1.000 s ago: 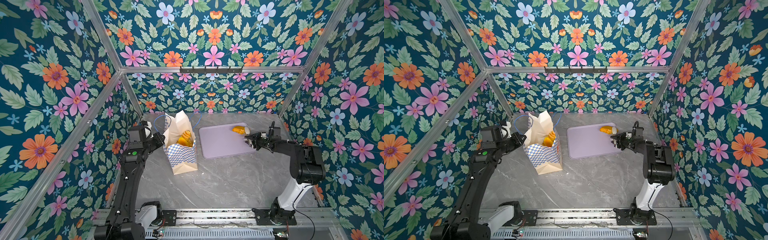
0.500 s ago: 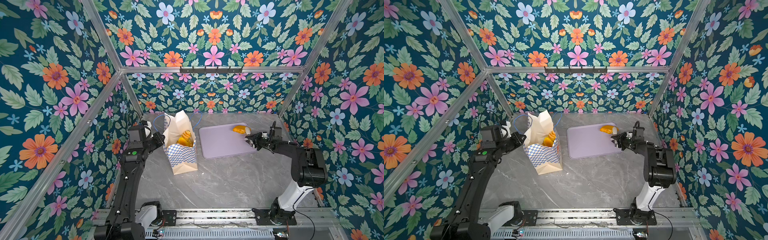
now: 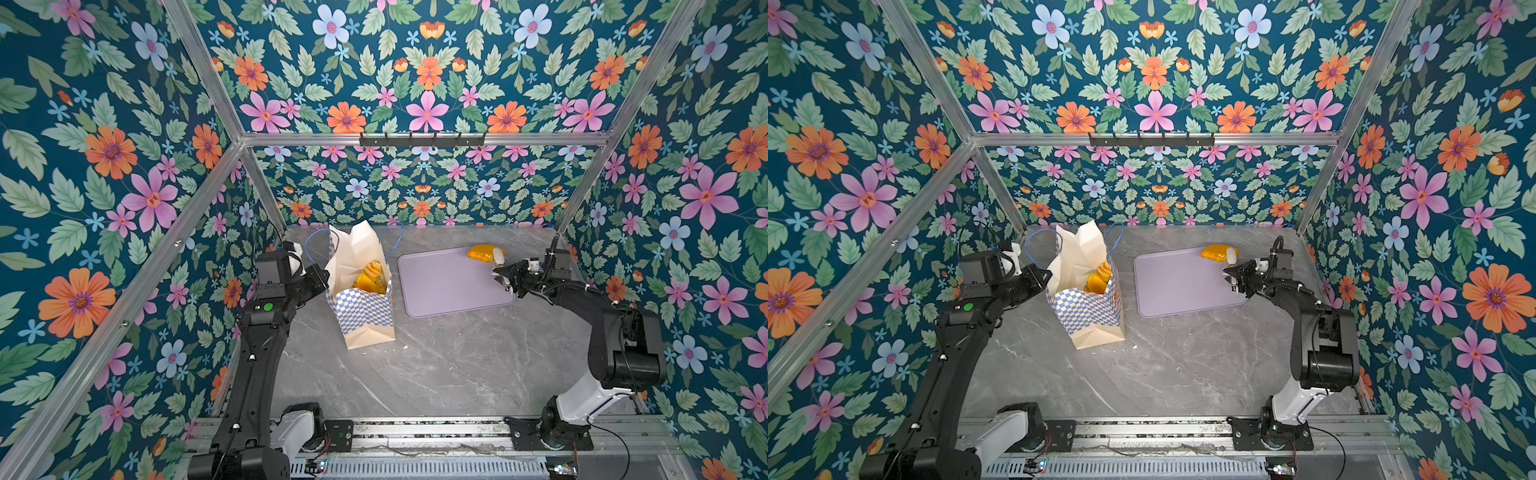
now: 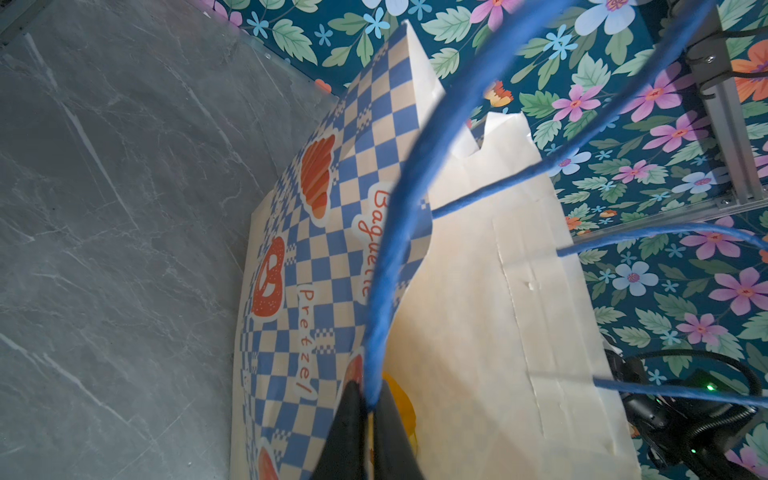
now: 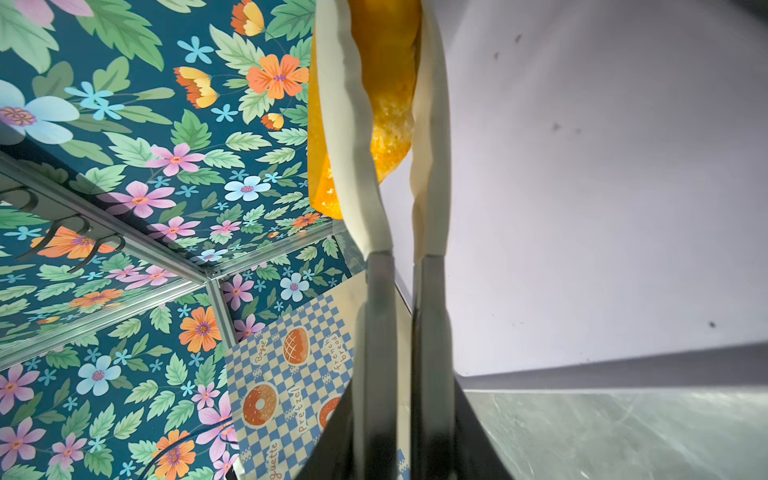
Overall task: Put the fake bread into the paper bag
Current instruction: 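Lift the yellow loaf off the tray with the tongs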
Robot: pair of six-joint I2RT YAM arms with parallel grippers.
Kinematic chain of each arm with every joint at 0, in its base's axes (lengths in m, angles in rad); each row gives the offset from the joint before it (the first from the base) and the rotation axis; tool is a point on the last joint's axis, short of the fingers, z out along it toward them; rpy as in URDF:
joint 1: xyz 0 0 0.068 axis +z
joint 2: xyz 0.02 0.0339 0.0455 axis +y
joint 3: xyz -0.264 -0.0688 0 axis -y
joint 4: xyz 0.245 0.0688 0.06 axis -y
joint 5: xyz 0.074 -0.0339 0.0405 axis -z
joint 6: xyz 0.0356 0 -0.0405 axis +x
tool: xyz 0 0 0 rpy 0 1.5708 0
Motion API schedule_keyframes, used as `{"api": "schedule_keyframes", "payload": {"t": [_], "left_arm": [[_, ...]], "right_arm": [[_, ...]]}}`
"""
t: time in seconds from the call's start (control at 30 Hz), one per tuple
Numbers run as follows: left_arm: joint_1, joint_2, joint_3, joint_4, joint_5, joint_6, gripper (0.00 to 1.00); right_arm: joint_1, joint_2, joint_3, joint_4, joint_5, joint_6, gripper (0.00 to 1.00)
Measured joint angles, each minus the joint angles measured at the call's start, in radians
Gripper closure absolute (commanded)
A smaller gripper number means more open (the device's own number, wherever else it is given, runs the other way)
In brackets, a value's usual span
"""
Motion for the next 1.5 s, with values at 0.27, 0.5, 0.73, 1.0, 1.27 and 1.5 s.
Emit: {"api": "schedule_keyframes", "payload": {"t": [0.27, 0.5, 0.73, 1.0, 1.27, 1.5], "left_arm": [[0.000, -0.001, 0.007, -0.007, -0.002, 0.000, 0.89], [0.000, -0.007, 0.016, -0.021, -0.002, 0.000, 0.87], [0.000, -0.012, 0.017, -0.025, -0.002, 0.000, 0.81], [0.000, -0.019, 0.023, -0.029, -0.002, -0.001, 0.83], [0.000, -0.026, 0.028, -0.030, -0.002, -0.001, 0.86], [0.000, -0.026, 0.028, -0.030, -0.002, -0.001, 0.88]], "right_arm": [[0.000, -0.097, 0.037, -0.109, 0.034, -0.073, 0.70], [0.000, -0.178, 0.055, -0.206, 0.062, -0.124, 0.70], [0.000, -0.262, 0.071, -0.282, 0.082, -0.159, 0.69], [0.016, -0.362, 0.114, -0.375, 0.122, -0.202, 0.69], [0.067, -0.429, 0.187, -0.474, 0.179, -0.240, 0.68], [0.138, -0.463, 0.280, -0.549, 0.240, -0.279, 0.68]]}}
